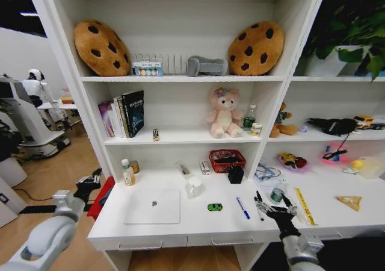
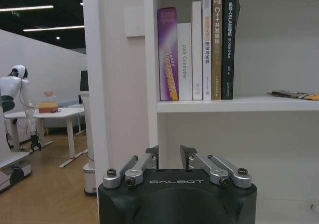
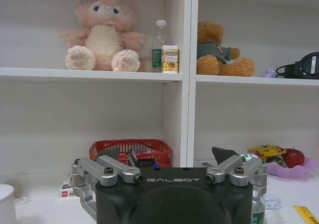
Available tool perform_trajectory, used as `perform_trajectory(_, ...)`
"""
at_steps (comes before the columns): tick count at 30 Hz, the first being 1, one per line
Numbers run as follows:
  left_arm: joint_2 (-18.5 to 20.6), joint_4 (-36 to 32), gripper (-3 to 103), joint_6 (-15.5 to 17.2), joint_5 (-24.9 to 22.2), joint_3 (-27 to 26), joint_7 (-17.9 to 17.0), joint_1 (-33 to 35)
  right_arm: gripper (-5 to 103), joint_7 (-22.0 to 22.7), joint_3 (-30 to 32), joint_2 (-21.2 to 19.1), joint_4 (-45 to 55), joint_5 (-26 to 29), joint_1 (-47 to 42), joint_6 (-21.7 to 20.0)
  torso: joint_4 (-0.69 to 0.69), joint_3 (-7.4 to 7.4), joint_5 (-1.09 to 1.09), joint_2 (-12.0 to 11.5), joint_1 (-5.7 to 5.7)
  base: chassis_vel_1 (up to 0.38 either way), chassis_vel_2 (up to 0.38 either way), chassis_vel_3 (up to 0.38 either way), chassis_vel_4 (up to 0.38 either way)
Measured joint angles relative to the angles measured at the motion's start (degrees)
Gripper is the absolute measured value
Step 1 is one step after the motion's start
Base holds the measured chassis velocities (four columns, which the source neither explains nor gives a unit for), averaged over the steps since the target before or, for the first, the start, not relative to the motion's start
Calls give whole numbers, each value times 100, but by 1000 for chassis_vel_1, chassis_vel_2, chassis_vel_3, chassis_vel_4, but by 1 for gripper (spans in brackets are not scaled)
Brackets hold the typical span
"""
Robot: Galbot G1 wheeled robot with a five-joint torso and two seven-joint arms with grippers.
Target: Organize the objects on the table.
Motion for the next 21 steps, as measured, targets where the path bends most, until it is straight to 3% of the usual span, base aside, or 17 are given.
perform_trajectory(1, 0, 0, 24, 0, 0, 0, 0, 0, 100, 0, 0, 0, 0, 0, 0, 0, 0, 0, 0, 0, 0, 0, 0, 0, 0)
perform_trajectory(8, -452, -630, 56, 69, 129, 5, -42, 294, 100, 127, -89, -19, 140, -82, -76, 6, 0, 0, 1, 0, 0, 0, 0, 0, 0)
perform_trajectory(14, -584, -754, 72, 71, 250, -10, -24, 392, 100, 113, -101, -166, 172, -104, -123, 0, -1, -1, 0, 0, 0, 0, 0, 0, 0)
perform_trajectory(18, -623, -857, 89, 82, 291, -64, -15, 448, 100, -211, -46, -482, 169, -47, -180, -41, 0, 0, 1, 0, 0, 0, 0, 0, 0)
perform_trajectory(19, -623, -857, 89, 82, 291, -64, -15, 448, 100, -211, -46, -482, 169, -47, -180, -41, 0, 0, 1, 0, 0, 0, 0, 0, 0)
perform_trajectory(21, -667, -892, 98, 83, 343, -112, 17, 523, 100, -535, 15, -719, 146, 27, -238, 29, -1, 0, 0, 0, 0, 0, 0, 0, 0)
